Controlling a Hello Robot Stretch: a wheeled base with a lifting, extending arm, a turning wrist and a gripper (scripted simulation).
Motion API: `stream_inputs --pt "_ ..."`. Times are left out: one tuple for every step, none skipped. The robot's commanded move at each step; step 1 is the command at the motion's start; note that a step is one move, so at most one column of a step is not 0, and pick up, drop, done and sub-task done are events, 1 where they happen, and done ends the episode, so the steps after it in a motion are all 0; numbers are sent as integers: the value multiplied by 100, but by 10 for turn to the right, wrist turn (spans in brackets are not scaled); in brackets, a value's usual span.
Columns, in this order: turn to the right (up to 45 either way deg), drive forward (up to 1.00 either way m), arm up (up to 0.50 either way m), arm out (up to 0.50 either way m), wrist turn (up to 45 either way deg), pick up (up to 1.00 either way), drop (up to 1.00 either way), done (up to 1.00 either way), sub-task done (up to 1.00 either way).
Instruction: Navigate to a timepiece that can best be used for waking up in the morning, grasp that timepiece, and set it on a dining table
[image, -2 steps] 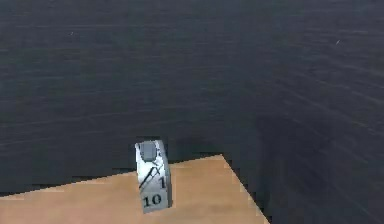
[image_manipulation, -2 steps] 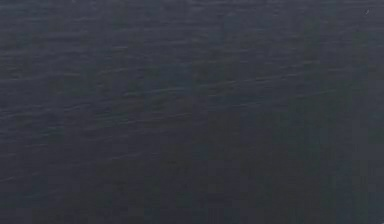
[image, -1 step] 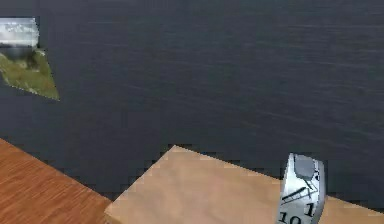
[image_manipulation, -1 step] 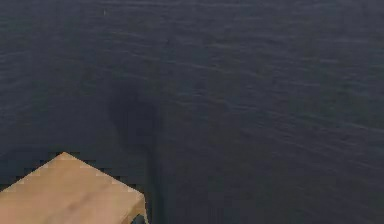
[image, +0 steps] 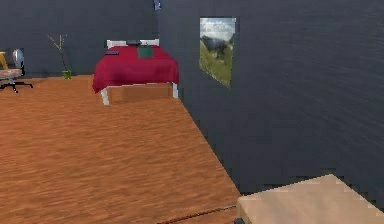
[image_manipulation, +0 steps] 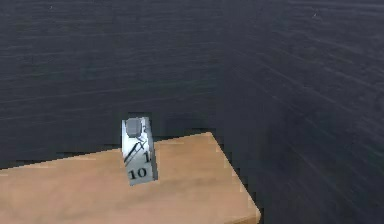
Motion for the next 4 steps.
stream_inputs --pt "-120 0 0 0 0 0 0 0 0" --pt "0 0 50 0 0 0 0 0 0" --pt "0 0 38 0 0 0 0 0 0" --pt "0 0 0 20 0 0 0 0 0"
